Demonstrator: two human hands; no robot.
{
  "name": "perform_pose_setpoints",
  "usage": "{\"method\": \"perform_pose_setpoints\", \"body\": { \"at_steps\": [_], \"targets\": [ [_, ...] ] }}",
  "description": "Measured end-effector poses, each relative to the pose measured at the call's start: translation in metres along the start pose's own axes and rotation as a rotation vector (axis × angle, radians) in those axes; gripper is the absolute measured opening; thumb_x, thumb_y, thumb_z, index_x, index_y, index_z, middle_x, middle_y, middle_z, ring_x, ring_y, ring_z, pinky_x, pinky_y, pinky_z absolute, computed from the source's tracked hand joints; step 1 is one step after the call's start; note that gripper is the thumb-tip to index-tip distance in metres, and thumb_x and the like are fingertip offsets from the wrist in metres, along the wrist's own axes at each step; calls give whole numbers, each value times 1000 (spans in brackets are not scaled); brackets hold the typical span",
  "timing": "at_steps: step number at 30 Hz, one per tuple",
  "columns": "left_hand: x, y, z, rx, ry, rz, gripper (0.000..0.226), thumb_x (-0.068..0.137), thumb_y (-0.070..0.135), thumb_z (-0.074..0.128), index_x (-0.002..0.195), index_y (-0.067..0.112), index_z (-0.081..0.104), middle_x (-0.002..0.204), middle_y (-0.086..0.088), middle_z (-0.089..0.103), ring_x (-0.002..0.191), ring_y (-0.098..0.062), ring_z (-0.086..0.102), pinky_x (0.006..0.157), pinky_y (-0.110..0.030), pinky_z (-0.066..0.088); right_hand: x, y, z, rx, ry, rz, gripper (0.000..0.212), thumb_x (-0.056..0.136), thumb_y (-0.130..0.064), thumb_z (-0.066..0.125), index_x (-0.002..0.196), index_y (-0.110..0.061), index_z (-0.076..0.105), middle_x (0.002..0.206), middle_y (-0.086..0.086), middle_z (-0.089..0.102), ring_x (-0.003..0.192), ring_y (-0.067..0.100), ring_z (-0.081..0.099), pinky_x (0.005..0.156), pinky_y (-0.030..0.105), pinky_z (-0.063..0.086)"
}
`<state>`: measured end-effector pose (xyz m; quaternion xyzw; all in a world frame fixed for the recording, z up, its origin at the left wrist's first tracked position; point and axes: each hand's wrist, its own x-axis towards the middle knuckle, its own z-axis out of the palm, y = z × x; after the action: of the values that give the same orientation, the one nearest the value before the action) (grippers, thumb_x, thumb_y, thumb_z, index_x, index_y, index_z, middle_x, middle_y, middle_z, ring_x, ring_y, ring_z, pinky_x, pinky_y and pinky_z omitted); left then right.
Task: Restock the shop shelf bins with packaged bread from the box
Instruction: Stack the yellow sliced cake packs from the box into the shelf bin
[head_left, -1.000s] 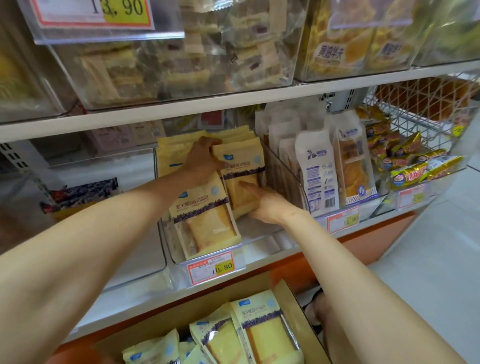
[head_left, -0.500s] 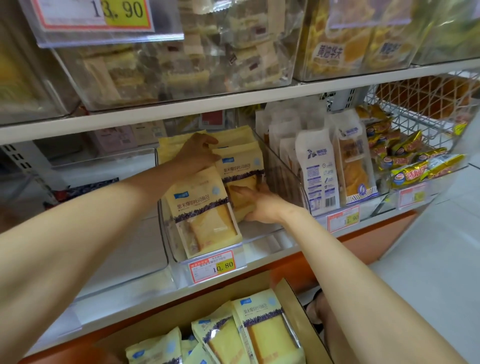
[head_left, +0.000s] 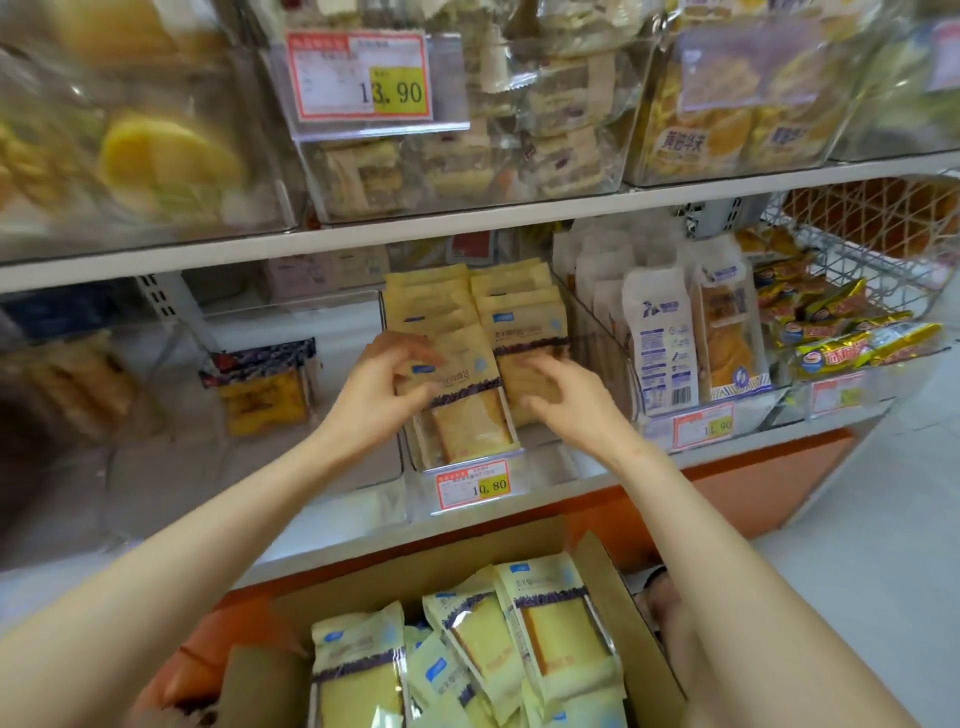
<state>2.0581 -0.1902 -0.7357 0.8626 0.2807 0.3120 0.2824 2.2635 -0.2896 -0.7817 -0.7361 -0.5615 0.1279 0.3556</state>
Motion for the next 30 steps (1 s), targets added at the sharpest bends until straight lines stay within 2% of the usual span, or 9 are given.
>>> {"method": "perform_pose_setpoints", "body": {
  "at_steps": [3,6,9,12,17,20,23,27,30],
  "targets": [
    [-37,3,-4,3,-6,-9,18,84,10,65,100,18,64,116,2,55,110,-8,52,90,-23,46,-19,-13,0,42,55,-75,42,89,-12,61,130,-21,56,128,3,58,119,17,51,102,33,41],
    [-74,9,0,-82,-30,-24,23,84,6,65,95,26,62,112,9,56,105,1,53,85,-10,44,-42,-31,3,83,91,-227,38,88,-2,58,122,-18,63,115,3,63,108,15,58,96,36,48],
    [-106,8,16,-138,-90,-76,22,86,7,63,95,26,61,109,11,58,97,1,56,79,-9,44,-73,-37,13,24,9,-291,36,88,-3,57,119,-19,64,109,-1,65,98,10,59,88,28,49],
    [-130,-2,37,-183,-238,-253,16,87,12,62,100,22,60,103,9,61,91,1,58,77,-9,45,-100,-29,27,-32,-173,-218,32,91,-11,57,120,-24,64,112,-7,65,90,7,60,85,27,50],
    [-162,-39,90,-131,-435,-512,22,88,15,63,109,13,58,109,0,61,90,-9,58,77,-15,48,-124,13,43,-345,-524,-37,34,92,-22,56,125,-31,58,122,-4,61,100,11,57,86,28,44],
    [-177,-52,127,-150,-535,-662,33,89,20,62,119,10,52,117,-5,57,103,-15,56,91,-27,48,-133,33,37,-372,-554,87,33,92,-24,56,124,-31,57,119,-2,61,100,13,56,84,30,44],
    [-178,-53,162,-162,-618,-765,51,88,30,64,129,9,43,126,-6,49,115,-19,51,94,-27,43,-140,44,28,-326,-532,185,32,92,-26,58,124,-31,58,115,-3,62,100,14,58,90,32,46],
    [-164,-52,204,-38,-538,-806,52,82,40,68,121,10,49,131,-9,45,119,-23,47,98,-30,40,-142,49,28,-297,-568,202,32,92,-29,58,124,-28,59,114,-2,62,104,15,58,94,33,46],
    [-154,-53,225,77,-485,-855,41,86,34,63,117,9,52,136,-14,37,121,-28,46,103,-32,37,-134,52,30,-290,-584,199,32,91,-32,59,124,-30,58,113,-1,62,106,18,57,92,32,45]
  ]
}}
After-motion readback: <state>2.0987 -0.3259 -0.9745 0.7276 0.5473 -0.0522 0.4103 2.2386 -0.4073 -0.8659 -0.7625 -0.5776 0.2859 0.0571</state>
